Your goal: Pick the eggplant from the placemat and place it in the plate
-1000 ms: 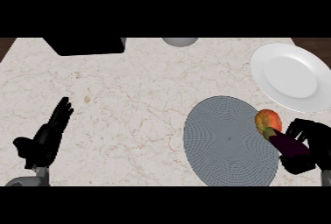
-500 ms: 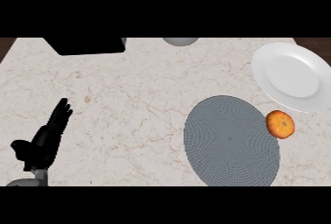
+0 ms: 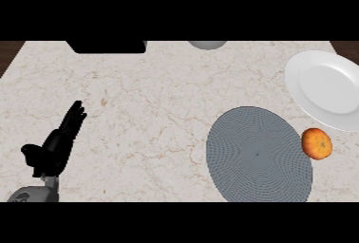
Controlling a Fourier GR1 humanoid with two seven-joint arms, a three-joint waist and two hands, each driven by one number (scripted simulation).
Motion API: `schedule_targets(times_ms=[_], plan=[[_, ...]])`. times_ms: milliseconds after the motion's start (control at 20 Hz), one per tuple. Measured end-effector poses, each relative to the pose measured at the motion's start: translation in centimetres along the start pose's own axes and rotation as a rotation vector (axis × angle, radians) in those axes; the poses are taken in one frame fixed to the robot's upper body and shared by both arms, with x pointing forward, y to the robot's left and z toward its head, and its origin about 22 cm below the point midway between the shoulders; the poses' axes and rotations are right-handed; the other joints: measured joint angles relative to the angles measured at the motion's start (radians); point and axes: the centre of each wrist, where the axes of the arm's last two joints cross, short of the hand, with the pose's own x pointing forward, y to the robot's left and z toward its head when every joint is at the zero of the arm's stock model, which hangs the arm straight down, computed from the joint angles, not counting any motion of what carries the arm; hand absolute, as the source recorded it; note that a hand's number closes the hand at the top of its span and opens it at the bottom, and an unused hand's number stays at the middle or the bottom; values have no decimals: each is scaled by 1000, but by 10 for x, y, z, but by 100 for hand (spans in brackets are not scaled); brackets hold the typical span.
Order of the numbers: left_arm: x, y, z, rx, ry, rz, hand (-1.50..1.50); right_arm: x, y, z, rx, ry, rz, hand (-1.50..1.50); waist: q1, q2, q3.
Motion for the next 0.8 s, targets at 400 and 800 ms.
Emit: schedule_targets(times_ms=[400,800], plan=[[2,-4,-7,-36,-8,-2,0,-16,-21,-27,-17,-56,-54,150,29,2,-3],[6,-4,-12,-33,-11,-5,0,12,21,-79,78,-100,-103,150,34,2,-5]])
